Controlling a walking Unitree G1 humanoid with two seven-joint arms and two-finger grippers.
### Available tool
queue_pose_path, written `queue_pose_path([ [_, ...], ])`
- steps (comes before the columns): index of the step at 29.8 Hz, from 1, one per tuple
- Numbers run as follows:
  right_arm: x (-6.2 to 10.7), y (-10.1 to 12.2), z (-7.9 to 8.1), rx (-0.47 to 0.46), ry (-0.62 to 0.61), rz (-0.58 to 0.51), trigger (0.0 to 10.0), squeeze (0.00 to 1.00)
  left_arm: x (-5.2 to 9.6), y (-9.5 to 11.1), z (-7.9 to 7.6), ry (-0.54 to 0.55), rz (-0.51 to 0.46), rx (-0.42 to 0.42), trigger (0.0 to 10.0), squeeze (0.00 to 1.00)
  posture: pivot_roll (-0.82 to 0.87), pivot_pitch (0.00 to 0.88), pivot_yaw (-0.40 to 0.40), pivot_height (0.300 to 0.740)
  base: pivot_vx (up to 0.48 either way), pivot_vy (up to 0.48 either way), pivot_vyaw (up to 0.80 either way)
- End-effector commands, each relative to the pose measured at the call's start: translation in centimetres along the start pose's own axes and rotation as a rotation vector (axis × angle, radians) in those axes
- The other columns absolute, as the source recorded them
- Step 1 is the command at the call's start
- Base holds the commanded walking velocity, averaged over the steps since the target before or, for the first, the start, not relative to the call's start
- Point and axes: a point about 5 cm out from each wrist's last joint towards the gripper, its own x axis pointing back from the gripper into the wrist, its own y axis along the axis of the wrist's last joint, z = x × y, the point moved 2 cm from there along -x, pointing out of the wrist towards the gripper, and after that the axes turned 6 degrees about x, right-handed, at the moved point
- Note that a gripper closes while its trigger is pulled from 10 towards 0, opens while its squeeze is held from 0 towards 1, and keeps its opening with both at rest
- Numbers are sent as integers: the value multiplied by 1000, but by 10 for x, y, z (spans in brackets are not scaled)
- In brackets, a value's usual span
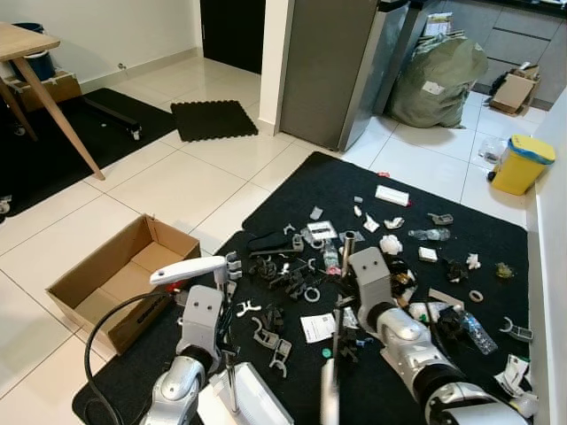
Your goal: Sweep floor
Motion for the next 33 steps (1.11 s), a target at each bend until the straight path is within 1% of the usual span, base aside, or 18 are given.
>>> queue_pose_path([
  [1, 0, 5, -3, 19, -1, -25, 10000, 0, -2, 4, -8, -17, -34, 8, 10000, 0, 83, 212, -50, 740, 0, 0, 0],
  [2, -2, 8, 1, 28, 17, -33, 10000, 0, -2, 5, -8, -17, -35, 9, 10000, 0, 83, 211, -49, 740, 0, 0, 0],
  [5, -5, 12, 6, 31, 38, -42, 10000, 0, -2, 5, -8, -17, -36, 9, 10000, 0, 82, 210, -49, 740, 0, 0, 0],
  [10, -11, 19, 22, 31, 82, -56, 10000, 0, -2, 4, -7, -18, -34, 4, 10000, 0, 84, 209, -48, 740, 0, 0, 0],
  [12, -11, 19, 23, 27, 86, -55, 10000, 0, -3, 4, -7, -17, -34, 3, 10000, 0, 84, 209, -48, 740, 0, 0, 0],
  [13, -12, 19, 26, 0, 87, -57, 10000, 0, -3, 4, -7, -15, -35, 4, 10000, 0, 84, 209, -48, 740, 0, 0, 0],
  [14, -12, 19, 26, 0, 87, -57, 10000, 0, -3, 4, -7, -15, -35, 4, 10000, 0, 84, 209, -48, 740, 0, 0, 0],
  [16, -12, 19, 30, -64, 103, -69, 10000, 0, -3, 4, -6, -13, -35, 1, 10000, 0, 91, 202, -46, 740, 0, 0, 0],
  [19, -12, 20, 33, -88, 120, -81, 10000, 0, -3, 4, -6, -14, -34, 0, 10000, 0, 91, 202, -46, 740, 0, 0, 0],
  [20, -12, 21, 36, -109, 146, -93, 10000, 0, -3, 4, -6, -15, -34, -1, 10000, 0, 91, 202, -46, 740, 0, 0, 0],
  [24, -12, 23, 39, -109, 159, -103, 10000, 0, -3, 4, -6, -17, -34, -1, 10000, 0, 86, 198, -45, 740, 0, 0, 0],
  [27, -13, 24, 43, -141, 174, -110, 10000, 0, -4, 5, -7, -18, -35, -1, 10000, 0, 87, 197, -46, 740, 0, 0, 0],
  [33, -15, 34, 47, -165, 198, -163, 10000, 0, -4, 6, -6, -16, -37, -1, 10000, 0, 90, 202, -44, 740, 0, 0, 0],
])
